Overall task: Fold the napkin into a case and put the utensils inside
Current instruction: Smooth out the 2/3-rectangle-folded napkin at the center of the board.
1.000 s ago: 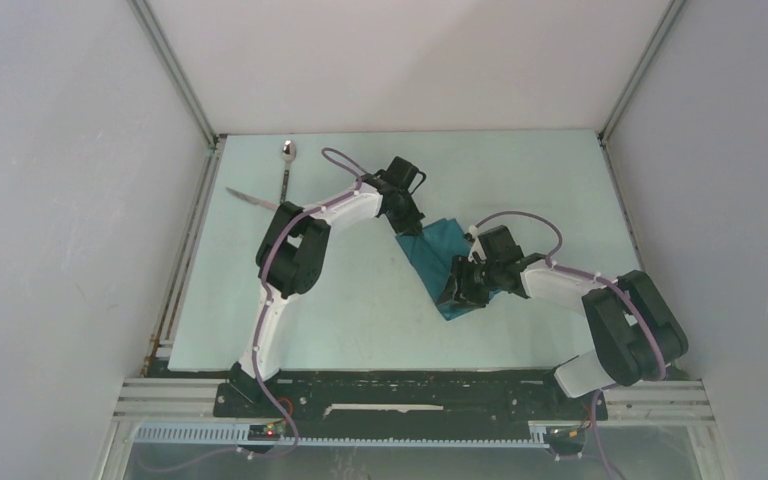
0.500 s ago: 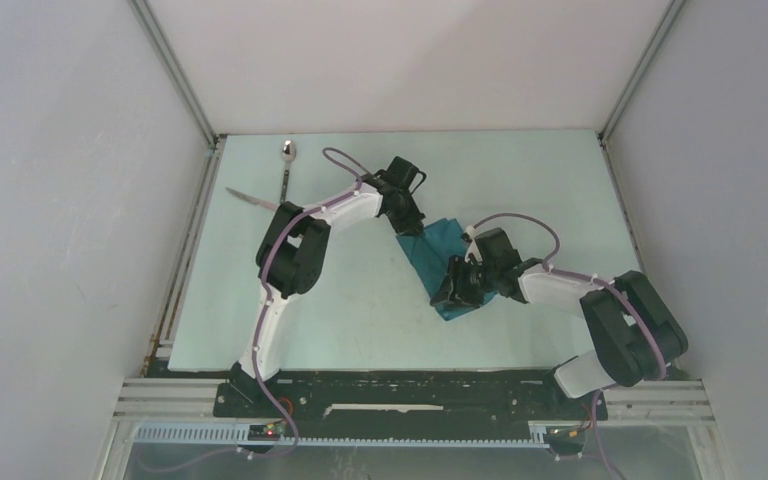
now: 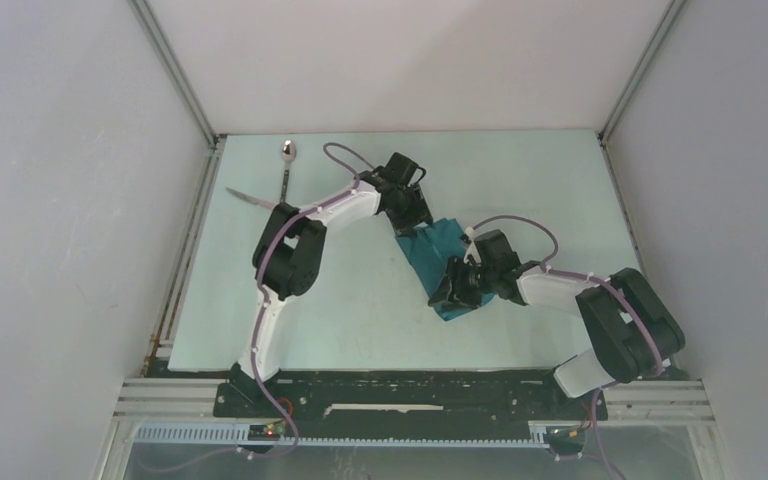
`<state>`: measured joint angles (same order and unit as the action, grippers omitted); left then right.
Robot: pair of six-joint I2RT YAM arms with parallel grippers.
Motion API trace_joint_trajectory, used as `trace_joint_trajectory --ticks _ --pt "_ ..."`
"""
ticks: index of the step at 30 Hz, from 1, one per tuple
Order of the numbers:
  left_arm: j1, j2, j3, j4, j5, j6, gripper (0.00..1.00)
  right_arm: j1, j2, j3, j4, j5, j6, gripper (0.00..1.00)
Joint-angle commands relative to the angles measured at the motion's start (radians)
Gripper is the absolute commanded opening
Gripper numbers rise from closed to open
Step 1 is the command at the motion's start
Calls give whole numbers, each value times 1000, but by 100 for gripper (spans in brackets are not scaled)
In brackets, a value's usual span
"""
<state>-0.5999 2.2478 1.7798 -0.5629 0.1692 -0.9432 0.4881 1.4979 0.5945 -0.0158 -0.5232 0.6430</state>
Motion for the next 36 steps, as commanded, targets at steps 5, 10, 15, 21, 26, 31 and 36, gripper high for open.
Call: trace_joint_trajectory --ticks 5,10,15,21,26,31,36 --pt "-2 -205 -33 47 103 120 68 7 11 -17 43 2 10 53" --pt "48 -291 -228 226 237 108 46 1 3 -17 36 2 3 53" --pt "114 -240 -377 471 380 4 6 -2 0 -16 41 -3 5 53" --pt "125 -154 -367 558 386 -32 0 -3 0 -16 36 1 2 53" --pt "127 -72 -338 658 409 -84 0 -1 4 -16 51 -5 8 55" --pt "128 -19 -324 695 417 -105 0 0 12 -17 69 -35 18 57" --pt "129 4 -338 702 420 -103 0 0 -19 -16 76 -72 23 61"
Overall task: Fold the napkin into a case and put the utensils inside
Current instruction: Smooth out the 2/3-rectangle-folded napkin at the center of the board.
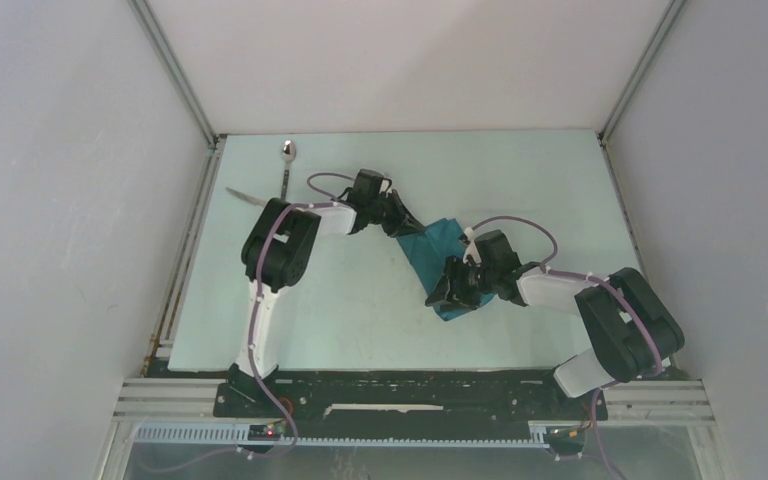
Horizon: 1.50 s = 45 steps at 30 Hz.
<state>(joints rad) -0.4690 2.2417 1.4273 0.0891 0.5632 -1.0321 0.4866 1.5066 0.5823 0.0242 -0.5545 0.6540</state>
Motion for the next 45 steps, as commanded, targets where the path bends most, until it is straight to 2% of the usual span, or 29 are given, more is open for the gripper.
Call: trace_joint_trajectory --ticks 1,4,10,14,15,16,17,21,27,45 --pt "-2 10 11 50 28 -12 0 -3 -40 -4 47 -56 17 62" --pt "-2 9 -3 50 28 -4 0 -33 -41 18 88 -116 29 67" --pt "0 11 -17 65 45 0 0 -63 126 175 169 -213 17 70" --pt "2 13 -27 80 53 0 0 -97 300 276 357 -346 107 80" --pt "4 12 -28 81 53 0 0 -102 348 304 393 -369 123 85" --pt "5 14 -28 81 53 0 0 -105 387 329 435 -394 140 96" --pt "7 16 -27 81 55 0 0 -111 426 352 447 -410 152 99" --pt "9 19 -29 78 58 1 0 -132 528 396 504 -435 183 100" --pt "9 28 -27 77 55 -7 0 -120 550 384 458 -465 135 100" --pt "9 42 -11 67 54 -13 0 -123 363 73 550 -515 133 97"
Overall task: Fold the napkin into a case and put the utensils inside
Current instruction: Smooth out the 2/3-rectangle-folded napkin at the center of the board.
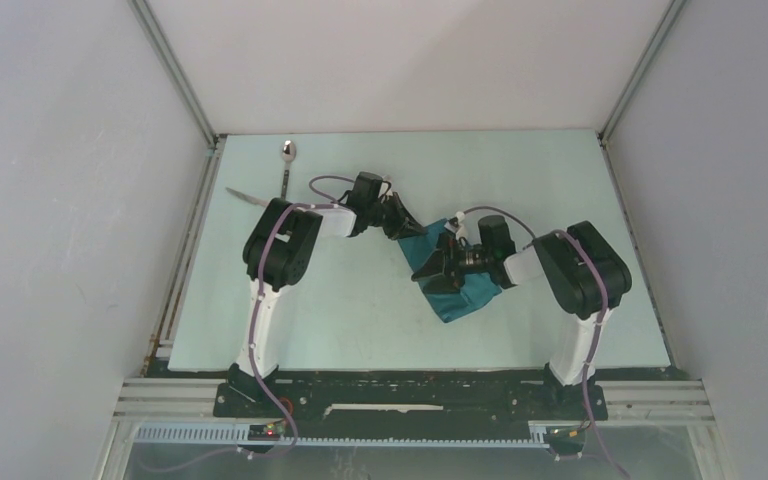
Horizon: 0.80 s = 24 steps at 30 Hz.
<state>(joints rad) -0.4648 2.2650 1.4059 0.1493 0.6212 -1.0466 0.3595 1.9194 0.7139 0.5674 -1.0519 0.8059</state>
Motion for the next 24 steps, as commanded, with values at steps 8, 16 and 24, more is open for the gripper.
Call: trace_joint_trajectory --ticks 8,16,24 --pt "5 22 10 7 -2 2 0 10 -120 -179 68 -15 2 97" --pt "5 22 14 5 0 2 0 5 -178 -260 48 -28 -25 96" --pt "6 27 17 5 2 3 0 4 -256 -327 27 -26 -41 96"
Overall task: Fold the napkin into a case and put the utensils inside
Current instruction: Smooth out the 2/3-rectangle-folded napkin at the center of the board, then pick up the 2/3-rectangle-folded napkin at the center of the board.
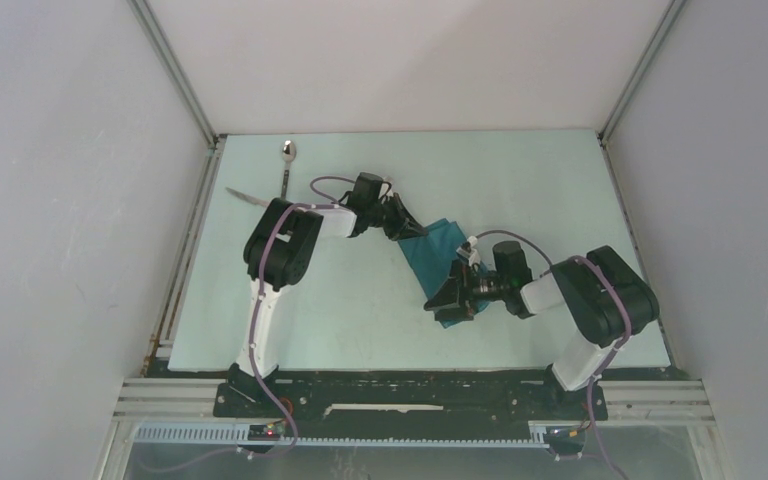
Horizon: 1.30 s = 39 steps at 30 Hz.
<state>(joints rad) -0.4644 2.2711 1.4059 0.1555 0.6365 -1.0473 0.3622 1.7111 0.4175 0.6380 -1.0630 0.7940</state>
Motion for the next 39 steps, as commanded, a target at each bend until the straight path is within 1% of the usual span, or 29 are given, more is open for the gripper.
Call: trace_joint_trajectory --ticks 1,6,11,15,17,19,21,22,23,27,28,30,32,34,36,39 --pt "6 24 18 -1 -14 3 0 0 -58 -31 -53 -11 -32 96" --pt "6 25 15 -2 -12 4 0 0 -91 -38 -127 16 -77 96" --pt "6 22 18 -5 -8 4 0 -12 -89 -71 -126 26 -94 96" --pt "6 11 30 -22 -2 15 1 -8 -131 -77 -178 37 -99 94" --pt "6 -4 35 -35 3 22 6 -6 -232 -74 -264 64 -111 94" --pt "6 -26 37 -41 11 26 14 -8 -353 -43 -436 129 -167 95" --pt "6 -55 44 -56 23 29 21 -28 -451 -1 -614 236 -224 96" --pt "6 -67 52 -71 29 35 26 -57 -501 11 -714 260 -244 96" --pt "6 -80 62 -88 35 43 29 -83 -536 23 -765 278 -252 95" --pt "6 -136 104 -189 50 84 45 -205 -692 63 -943 407 -278 96" --pt "6 -150 113 -206 53 93 48 -239 -723 77 -985 471 -283 96" --pt "5 -188 127 -241 57 106 52 -307 -762 96 -1040 543 -291 97" --pt "4 -224 137 -284 55 129 55 -381 -754 110 -1061 553 -293 97" --pt "4 -263 149 -359 40 169 57 -429 -711 113 -1024 518 -298 96" --pt "1 -308 141 -421 21 207 58 -444 -622 133 -997 478 -310 92" --pt "-19 -388 68 -457 2 239 60 -454 -508 143 -940 441 -310 87"
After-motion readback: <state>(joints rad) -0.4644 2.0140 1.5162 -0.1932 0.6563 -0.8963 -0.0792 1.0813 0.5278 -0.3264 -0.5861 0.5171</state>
